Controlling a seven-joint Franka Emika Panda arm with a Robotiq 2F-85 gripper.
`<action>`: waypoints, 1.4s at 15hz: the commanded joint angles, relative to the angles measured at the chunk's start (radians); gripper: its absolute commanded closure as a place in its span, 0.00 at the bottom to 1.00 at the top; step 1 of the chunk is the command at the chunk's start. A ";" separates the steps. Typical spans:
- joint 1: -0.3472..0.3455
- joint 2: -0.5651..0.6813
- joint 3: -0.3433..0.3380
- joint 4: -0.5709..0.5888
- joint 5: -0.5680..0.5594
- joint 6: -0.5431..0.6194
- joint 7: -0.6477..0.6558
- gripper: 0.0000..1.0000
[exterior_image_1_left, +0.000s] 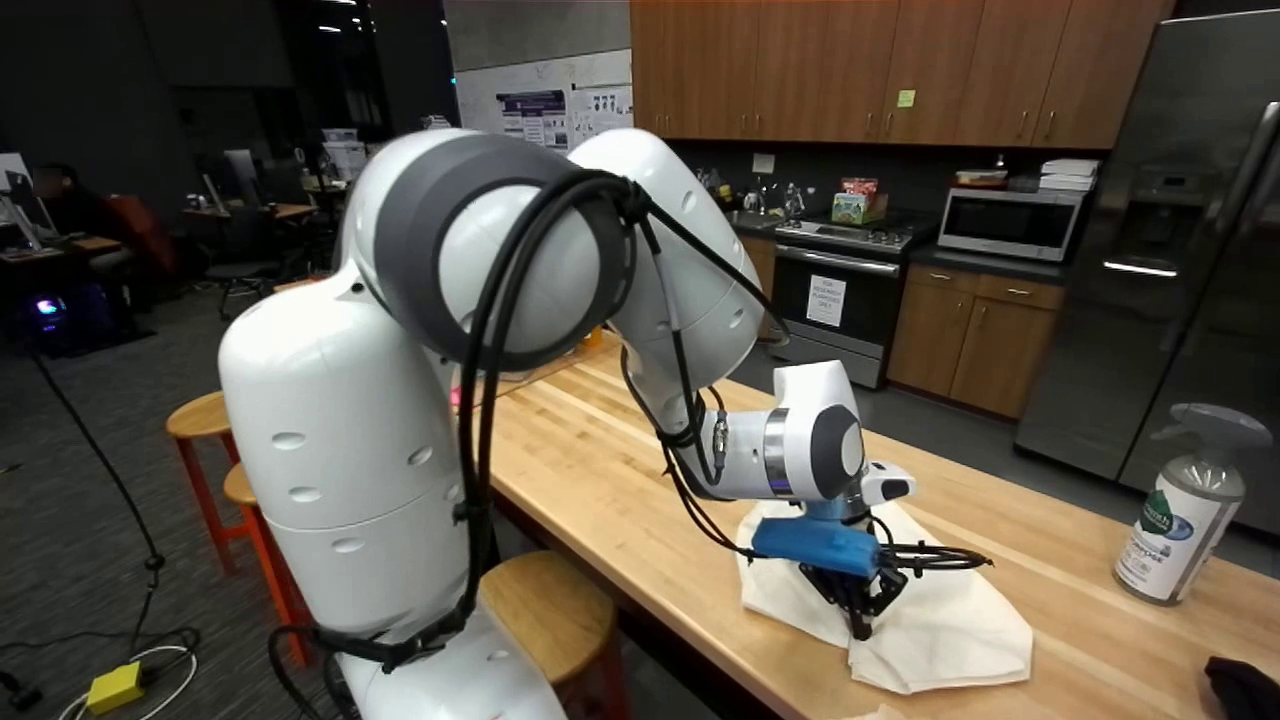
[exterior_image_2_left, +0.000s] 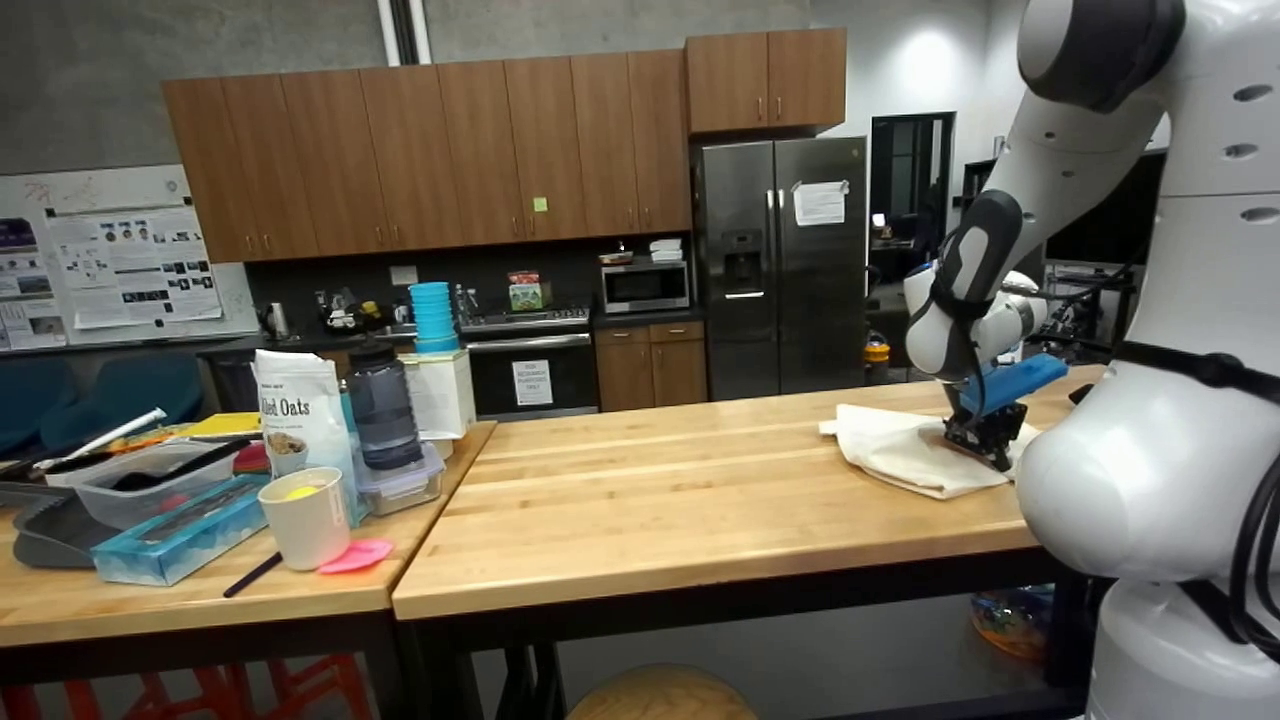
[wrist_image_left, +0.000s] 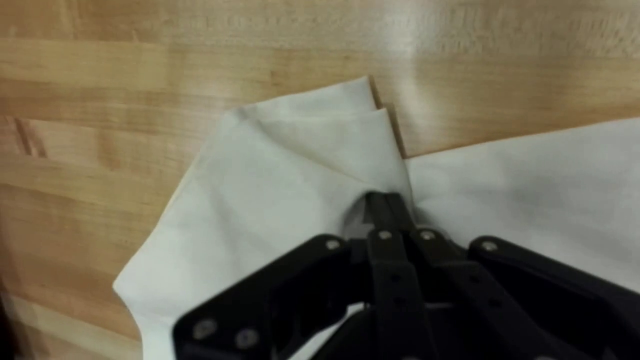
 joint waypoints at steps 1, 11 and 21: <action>0.048 0.206 0.040 0.148 0.030 -0.010 -0.031 1.00; 0.300 0.334 0.228 0.344 -0.017 -0.073 -0.138 1.00; 0.267 0.394 0.193 0.460 0.059 -0.109 -0.244 1.00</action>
